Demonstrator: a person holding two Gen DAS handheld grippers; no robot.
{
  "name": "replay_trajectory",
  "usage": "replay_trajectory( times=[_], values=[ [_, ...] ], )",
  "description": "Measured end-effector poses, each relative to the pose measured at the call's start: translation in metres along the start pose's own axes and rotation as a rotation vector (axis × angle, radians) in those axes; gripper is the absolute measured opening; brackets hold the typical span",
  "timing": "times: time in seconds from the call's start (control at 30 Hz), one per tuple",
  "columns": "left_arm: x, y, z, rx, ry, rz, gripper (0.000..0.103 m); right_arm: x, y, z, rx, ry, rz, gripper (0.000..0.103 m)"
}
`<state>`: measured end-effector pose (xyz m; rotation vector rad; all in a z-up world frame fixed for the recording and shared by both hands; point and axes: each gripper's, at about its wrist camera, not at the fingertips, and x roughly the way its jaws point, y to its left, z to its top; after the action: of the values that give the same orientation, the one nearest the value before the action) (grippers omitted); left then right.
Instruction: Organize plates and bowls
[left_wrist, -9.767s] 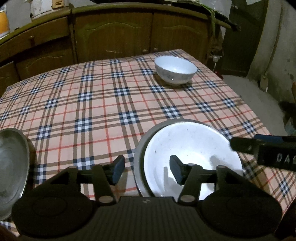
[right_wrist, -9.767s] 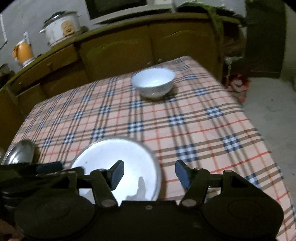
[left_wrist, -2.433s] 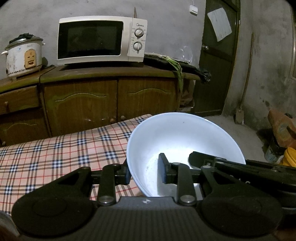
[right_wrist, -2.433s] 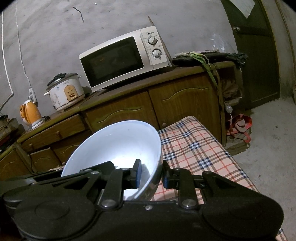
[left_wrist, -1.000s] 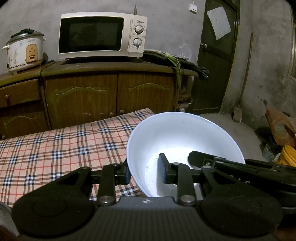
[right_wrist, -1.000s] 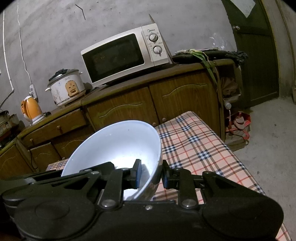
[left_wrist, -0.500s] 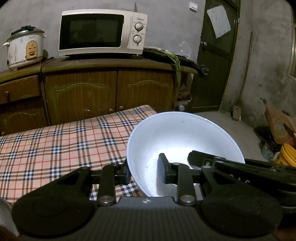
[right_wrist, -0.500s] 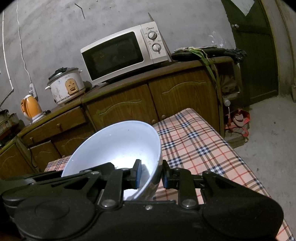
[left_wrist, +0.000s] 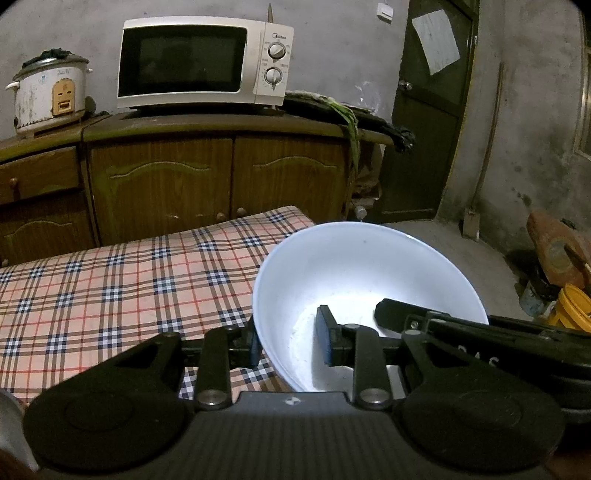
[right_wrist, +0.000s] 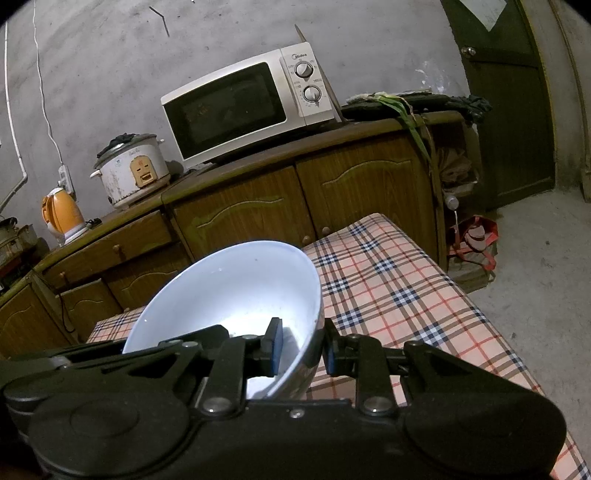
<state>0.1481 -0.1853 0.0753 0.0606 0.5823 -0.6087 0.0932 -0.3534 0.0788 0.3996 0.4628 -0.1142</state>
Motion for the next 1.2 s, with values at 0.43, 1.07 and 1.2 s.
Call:
replay_trajectory(
  times=[0.43,1.07,1.2],
  values=[
    [-0.001,-0.001,-0.005,0.0,0.01,-0.003,0.028,-0.004,-0.003,-0.012,0.006,0.009,-0.004,0.03],
    [-0.007,-0.003,-0.017,-0.003,0.024,-0.008,0.028,-0.005,-0.003,-0.014,0.008,0.014,-0.004,0.03],
    [-0.008,-0.004,-0.018,-0.004,0.029,-0.008,0.028,-0.006,-0.004,-0.015,0.008,0.016,-0.004,0.03]
  ],
)
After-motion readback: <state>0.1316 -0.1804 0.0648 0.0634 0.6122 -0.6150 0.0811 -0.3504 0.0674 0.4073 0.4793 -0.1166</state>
